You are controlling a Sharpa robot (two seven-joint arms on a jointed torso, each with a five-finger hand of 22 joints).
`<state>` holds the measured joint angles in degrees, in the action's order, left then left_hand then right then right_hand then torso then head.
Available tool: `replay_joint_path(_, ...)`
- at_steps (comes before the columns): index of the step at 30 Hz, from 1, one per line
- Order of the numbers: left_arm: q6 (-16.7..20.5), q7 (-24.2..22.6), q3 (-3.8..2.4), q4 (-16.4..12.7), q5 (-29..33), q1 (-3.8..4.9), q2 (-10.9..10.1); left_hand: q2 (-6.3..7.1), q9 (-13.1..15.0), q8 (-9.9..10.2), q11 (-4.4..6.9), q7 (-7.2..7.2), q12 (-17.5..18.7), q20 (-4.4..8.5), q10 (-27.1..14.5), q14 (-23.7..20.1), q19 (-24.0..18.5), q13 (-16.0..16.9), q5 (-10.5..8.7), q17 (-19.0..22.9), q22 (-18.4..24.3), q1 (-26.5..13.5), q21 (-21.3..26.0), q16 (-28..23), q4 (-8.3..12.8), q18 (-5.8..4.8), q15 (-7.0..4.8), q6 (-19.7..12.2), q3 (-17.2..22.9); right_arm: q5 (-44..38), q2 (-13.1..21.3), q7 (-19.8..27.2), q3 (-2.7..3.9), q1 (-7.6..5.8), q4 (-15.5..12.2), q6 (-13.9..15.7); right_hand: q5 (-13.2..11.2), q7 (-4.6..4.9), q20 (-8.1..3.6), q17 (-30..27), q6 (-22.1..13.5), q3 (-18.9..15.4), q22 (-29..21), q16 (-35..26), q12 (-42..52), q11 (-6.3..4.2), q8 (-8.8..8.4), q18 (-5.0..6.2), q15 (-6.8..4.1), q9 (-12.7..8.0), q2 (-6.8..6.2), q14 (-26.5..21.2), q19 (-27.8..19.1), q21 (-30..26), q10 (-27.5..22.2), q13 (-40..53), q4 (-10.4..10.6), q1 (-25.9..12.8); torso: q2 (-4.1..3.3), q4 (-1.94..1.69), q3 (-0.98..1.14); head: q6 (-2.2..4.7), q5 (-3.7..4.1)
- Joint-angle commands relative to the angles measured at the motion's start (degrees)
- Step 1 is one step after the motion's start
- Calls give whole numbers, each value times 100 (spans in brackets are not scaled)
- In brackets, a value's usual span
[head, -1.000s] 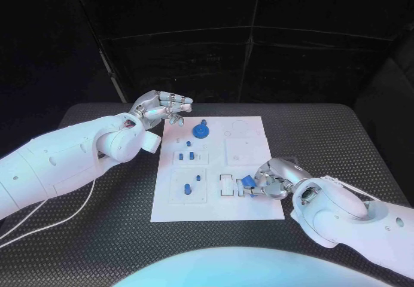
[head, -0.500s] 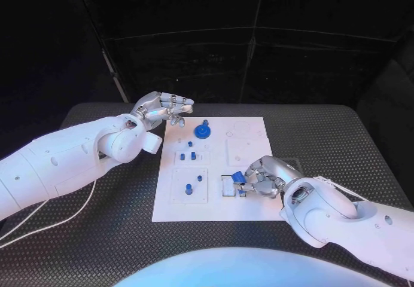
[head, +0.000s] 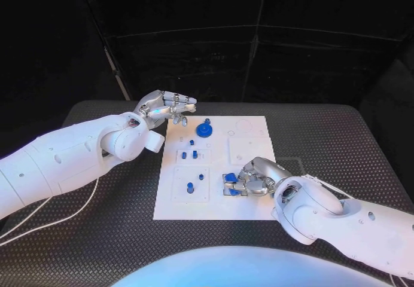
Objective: Assemble the parts on the task board
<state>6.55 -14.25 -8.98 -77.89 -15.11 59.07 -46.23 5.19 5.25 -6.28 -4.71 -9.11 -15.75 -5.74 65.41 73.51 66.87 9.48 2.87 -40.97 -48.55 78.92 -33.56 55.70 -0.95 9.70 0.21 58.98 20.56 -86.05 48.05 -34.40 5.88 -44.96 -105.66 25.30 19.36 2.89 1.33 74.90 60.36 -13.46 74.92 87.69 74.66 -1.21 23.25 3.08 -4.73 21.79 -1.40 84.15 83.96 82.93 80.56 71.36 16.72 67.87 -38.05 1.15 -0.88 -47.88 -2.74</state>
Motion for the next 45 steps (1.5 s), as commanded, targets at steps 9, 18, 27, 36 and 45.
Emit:
replay_joint_path(9,-61,-11,-5,-8,24,7,7,-23,-6,30,-17,-14,-13,-40,-37,-25,-1,5,-13,8,6,-38,21,-35,7,66,11,-30,-33,-143,-73,-135,5,-10,66,304,-1254,23,-15,855,-165,236,111,-51,-189,9,18,-21,-20,178,-650,449,119,-26,-87,-97,34,-850,10,5,3,-12,-14)
replay_joint_path(18,-60,-9,-5,-10,24,7,-1,-23,-6,30,-17,-14,-13,-40,-37,-25,-1,5,-13,8,6,-38,21,-35,7,66,11,-30,-33,-151,-57,-27,4,-10,32,358,-1344,31,-6,855,-193,323,107,-56,-243,17,21,-20,-11,226,-739,449,116,-33,-112,-126,31,-942,9,9,5,-10,-22)
replay_joint_path(27,-65,-10,-5,-6,24,7,-5,-23,-6,30,-17,-14,-13,-40,-37,-25,-1,5,-13,8,6,-38,21,-35,7,66,11,-30,-33,-146,33,229,3,-9,-97,361,-934,4,-18,904,-156,564,170,-39,-211,-4,75,-31,-28,330,-436,461,138,-4,-64,-45,-105,-302,7,14,11,-12,-26)
replay_joint_path(36,-72,0,-4,3,24,5,4,-23,-6,30,-17,-14,-13,-40,-37,-25,-1,5,-13,8,6,-38,21,-35,7,66,11,-30,-33,-209,68,283,2,-9,-114,167,-1019,-22,-42,940,-126,830,222,-29,-218,-34,153,-41,-53,433,-249,467,152,18,-50,-3,-730,776,6,-1,7,-23,-8)
replay_joint_path(45,-76,22,-4,13,24,3,7,-23,-6,30,-17,-14,-13,-40,-37,-25,-1,5,-13,8,6,-38,21,-35,7,66,11,-30,-33,-283,54,199,3,-9,-45,175,-1029,-29,-45,949,-115,891,234,-26,-216,-40,159,-43,-57,446,-162,469,155,23,-44,12,-789,858,-5,11,4,-33,1)
